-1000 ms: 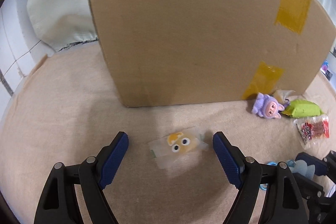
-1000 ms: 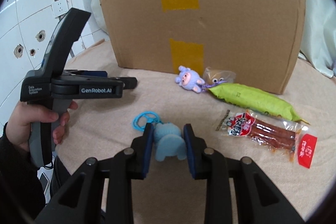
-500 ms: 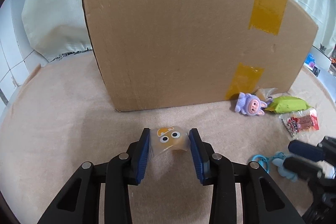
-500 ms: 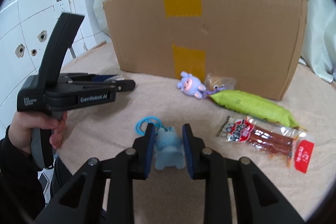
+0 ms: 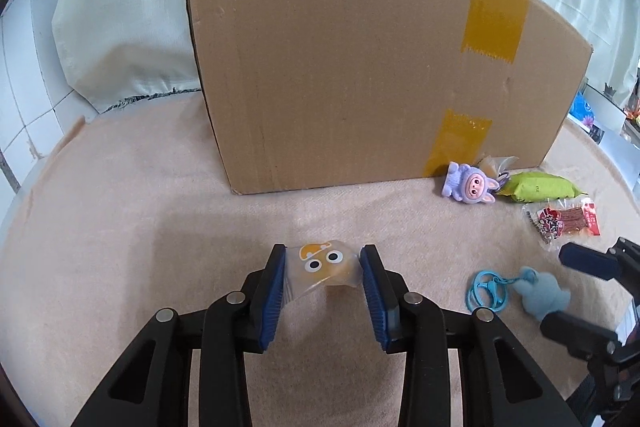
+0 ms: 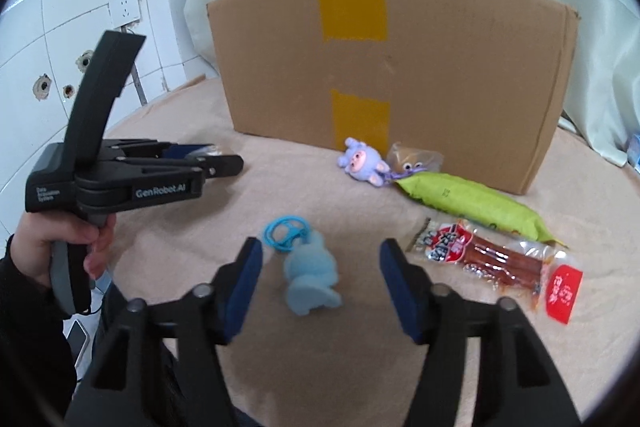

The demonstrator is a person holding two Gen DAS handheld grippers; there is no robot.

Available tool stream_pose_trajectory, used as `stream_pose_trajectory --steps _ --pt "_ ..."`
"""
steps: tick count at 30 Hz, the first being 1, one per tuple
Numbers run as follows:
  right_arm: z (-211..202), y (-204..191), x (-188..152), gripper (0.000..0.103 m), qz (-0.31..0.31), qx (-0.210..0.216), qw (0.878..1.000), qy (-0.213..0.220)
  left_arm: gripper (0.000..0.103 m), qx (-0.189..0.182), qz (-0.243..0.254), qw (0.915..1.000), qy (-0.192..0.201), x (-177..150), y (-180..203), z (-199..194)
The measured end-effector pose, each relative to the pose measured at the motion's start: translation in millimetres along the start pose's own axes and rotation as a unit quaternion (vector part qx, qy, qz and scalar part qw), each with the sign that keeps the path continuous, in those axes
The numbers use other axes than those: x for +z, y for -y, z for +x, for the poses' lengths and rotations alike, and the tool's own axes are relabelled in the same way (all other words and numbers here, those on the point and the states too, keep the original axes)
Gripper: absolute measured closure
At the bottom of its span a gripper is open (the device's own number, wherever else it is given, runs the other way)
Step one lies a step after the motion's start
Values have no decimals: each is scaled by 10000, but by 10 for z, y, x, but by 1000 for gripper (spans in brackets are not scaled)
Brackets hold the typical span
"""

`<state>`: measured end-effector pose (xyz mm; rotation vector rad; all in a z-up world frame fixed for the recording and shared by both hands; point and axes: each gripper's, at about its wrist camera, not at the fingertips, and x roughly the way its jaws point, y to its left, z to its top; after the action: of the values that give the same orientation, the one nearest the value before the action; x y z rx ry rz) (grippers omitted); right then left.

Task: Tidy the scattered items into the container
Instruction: 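Lift the blue keychain and eyed packet over the cardboard box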

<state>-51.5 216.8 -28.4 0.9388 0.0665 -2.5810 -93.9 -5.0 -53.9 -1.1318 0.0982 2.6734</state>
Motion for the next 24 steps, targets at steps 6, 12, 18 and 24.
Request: stream_pose_trajectory --steps 6,12,18,24 --pt "122 -25 -27 44 -13 40 9997 -261 65 -12 -36 10000 33 -22 -57 -9" --pt "63 63 14 72 95 39 9999 -96 65 -43 -83 9998 153 -49 -83 -73" --pt "-327 137 252 72 118 -107 9987 490 65 -29 8 9990 445 32 -7 -335" --pt "-528 109 491 72 83 -161 9966 810 65 -33 -13 9970 775 107 45 -599"
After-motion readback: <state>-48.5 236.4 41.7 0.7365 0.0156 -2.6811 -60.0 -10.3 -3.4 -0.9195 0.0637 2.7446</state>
